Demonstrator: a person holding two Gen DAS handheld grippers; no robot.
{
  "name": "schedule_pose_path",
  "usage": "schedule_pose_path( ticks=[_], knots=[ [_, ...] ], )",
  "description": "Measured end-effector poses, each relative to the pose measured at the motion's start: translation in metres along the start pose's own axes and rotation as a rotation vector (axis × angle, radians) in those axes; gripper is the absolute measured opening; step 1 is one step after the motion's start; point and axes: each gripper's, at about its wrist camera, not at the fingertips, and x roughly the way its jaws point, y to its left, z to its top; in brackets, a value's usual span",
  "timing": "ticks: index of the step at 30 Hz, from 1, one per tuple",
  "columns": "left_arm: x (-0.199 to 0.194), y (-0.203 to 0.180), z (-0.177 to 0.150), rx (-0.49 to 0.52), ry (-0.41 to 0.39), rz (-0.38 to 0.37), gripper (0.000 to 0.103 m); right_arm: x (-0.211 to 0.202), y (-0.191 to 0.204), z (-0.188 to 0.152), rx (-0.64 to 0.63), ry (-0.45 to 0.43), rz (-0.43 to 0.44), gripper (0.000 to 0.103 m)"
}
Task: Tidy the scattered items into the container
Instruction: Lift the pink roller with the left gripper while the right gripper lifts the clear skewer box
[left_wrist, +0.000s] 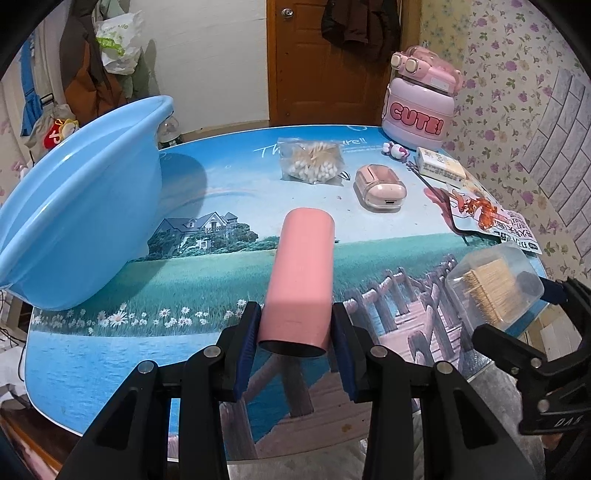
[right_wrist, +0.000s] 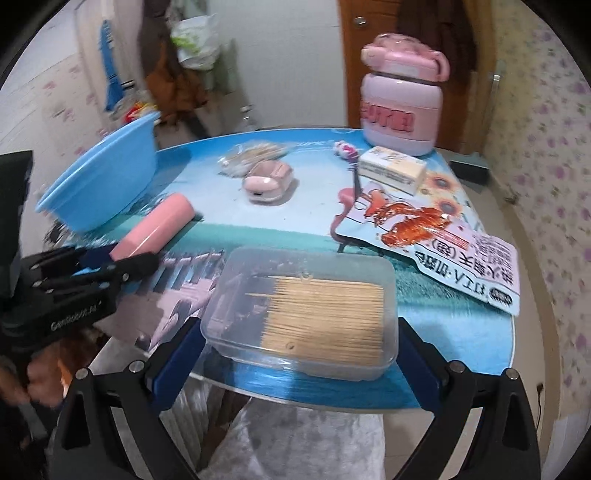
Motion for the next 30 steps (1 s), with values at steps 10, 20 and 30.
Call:
schedule_pose_path(
  ticks=[10, 20, 30],
  knots=[
    [-0.001, 0.000, -0.001, 0.000, -0.001, 0.007, 0.037, 0.001, 0.012, 0.007, 0.093, -0.029, -0.146, 0.099],
    [0.000, -0.001, -0.001, -0.003, -0.005, 0.008, 0.037, 0.013, 0.012, 0.008, 0.176, -0.029, -0.216, 0.099],
    [0.000, -0.002, 0.000, -0.007, -0.006, 0.007, 0.037, 0.006, 0.009, 0.002, 0.138, -0.084, -0.201, 0.093]
  ],
)
